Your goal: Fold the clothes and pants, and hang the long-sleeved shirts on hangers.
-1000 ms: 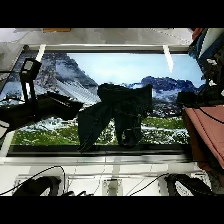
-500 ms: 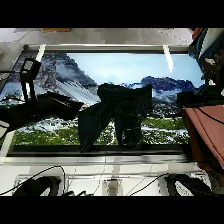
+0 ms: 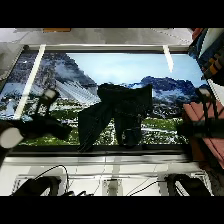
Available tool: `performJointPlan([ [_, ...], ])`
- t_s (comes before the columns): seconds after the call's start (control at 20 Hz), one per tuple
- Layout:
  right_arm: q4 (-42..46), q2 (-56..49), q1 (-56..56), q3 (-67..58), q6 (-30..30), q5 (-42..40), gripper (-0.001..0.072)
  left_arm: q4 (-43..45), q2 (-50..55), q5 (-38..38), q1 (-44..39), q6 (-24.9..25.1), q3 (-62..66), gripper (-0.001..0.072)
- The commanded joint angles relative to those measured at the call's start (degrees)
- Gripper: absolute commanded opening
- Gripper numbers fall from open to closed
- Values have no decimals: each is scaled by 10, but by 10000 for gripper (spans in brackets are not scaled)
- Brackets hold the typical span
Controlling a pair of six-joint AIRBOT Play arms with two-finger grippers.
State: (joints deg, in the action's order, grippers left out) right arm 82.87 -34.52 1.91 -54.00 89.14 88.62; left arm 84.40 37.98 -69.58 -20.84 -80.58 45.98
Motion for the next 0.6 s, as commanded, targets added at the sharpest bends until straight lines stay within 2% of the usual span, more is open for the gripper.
performJointPlan([
  [0.0,-34,81,0,54,-3,-16,17,8,-23,26,0,0,-127,532],
  [0.05,-34,86,0,54,-3,-48,31,8,-22,34,0,0,-152,558],
  [0.1,-35,87,0,54,-2,-76,34,7,-19,43,0,0,-172,642],
  [0.15,-37,86,0,54,-1,-97,106,1,-16,54,0,0,-187,709],
  [0.25,-38,80,0,54,-1,-130,390,-29,-7,75,-1,0,-204,706],
  [0.3,-38,77,0,54,-1,-141,447,-50,0,84,-1,1,-207,704],
  [0.55,-38,70,0,54,-1,-164,451,-124,56,148,-17,67,-210,703],
])
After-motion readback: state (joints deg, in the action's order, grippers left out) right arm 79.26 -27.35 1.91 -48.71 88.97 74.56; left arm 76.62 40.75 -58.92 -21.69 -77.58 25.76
